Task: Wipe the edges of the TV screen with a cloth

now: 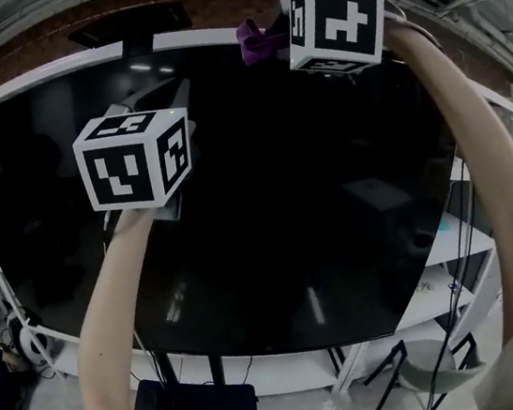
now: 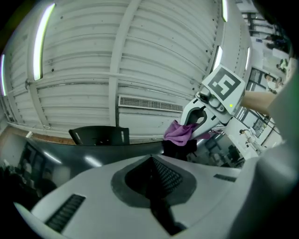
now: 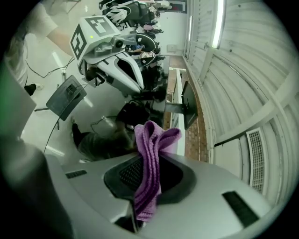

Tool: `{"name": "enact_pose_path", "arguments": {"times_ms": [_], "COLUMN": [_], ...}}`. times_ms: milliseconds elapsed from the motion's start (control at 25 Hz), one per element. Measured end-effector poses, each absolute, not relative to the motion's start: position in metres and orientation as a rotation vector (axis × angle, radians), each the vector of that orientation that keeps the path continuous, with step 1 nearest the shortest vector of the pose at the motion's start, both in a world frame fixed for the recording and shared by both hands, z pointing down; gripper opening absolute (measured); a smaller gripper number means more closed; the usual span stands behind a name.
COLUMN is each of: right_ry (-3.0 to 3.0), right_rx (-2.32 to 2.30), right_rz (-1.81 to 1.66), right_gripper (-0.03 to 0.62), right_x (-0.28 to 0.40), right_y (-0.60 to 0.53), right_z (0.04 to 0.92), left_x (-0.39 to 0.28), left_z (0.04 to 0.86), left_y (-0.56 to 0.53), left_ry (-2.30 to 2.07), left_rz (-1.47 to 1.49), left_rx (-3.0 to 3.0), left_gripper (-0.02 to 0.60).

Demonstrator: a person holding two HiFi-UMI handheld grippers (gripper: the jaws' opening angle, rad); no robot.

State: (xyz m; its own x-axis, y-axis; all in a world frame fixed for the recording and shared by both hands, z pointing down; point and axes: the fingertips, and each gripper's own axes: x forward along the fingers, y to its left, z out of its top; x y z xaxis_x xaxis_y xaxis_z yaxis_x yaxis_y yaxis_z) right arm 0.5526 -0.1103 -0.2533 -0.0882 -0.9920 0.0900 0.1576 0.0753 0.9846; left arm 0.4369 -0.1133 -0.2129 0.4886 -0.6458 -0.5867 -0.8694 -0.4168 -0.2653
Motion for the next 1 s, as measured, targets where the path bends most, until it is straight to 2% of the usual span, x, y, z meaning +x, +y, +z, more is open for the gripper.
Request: {"name": "enact_pose_path", "arguments": {"times_ms": [440, 1000], "right_ry": [-1.279, -0.983], "right_rx": [1.044, 1.223], "right_rz": [-1.269, -1.376], "right_gripper": [0.054, 0.054], "right_x": [0.472, 0.314], "right_y": [-0.132, -0.17], "right_z": [-0.256, -0.254], "left_x": [0.306, 0.212], "left_z": [-0.219, -0.22], "left_y": [-0.119, -0.16], "left_ry": [1.304, 1.034], "left_rz": [0.419, 0.436], "left_rx": [-2.006, -2.115], "left_gripper": [0.015, 0.015]}}
